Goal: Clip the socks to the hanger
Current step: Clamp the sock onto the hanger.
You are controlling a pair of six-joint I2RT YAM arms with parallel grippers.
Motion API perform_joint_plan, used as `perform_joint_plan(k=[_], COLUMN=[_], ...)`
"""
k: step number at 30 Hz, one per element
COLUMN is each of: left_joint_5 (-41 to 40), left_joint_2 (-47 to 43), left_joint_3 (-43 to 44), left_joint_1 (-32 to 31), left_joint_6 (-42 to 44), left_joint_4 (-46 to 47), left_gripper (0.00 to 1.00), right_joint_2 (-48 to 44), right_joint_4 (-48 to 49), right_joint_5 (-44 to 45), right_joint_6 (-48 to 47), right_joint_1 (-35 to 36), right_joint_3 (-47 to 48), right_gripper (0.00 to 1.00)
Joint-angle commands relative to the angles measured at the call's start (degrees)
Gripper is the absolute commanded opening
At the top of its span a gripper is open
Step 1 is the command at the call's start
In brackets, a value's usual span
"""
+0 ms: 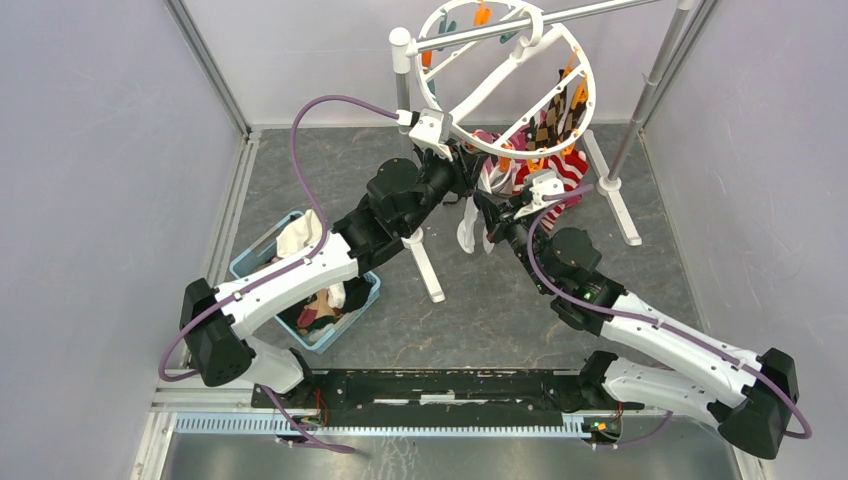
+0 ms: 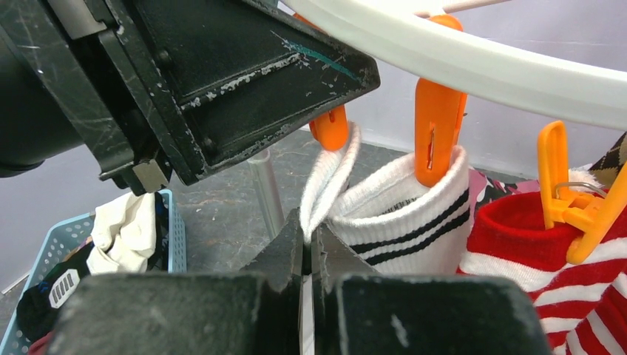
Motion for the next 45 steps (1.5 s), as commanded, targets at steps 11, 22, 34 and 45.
perform_joint_plan(k=[11, 22, 34, 45], left_joint_5=[-0.58, -0.42, -0.27, -0.14], left_joint_2=[-0.08, -0.26, -0.34, -0.24], left_joint_3=[3.23, 3.64, 3.57, 3.5], left_joint_1=[-0.36, -0.3, -0.29, -0.29], left_joint_6=[0.49, -0.41, -1.33, -2.01], left_joint_4=[-0.16, -0.7, -1.05, -1.06], left_gripper=[0.02, 0.02, 0.02, 0.02], right_joint_2=[1.1, 2.89, 2.74, 2.54], right_joint_4=[2.54, 0.83, 3.47, 6.45], right_joint_5=[-0.89, -1.38, 0.85, 0.05], right_joint_6=[-2.71, -5.05, -11.49, -15.99], right_joint_1=[0.23, 0.4, 0.41, 0.44], right_joint_3=[4.54, 5.19, 5.21, 3.86], right_gripper=[0.0, 0.0, 0.0, 0.0])
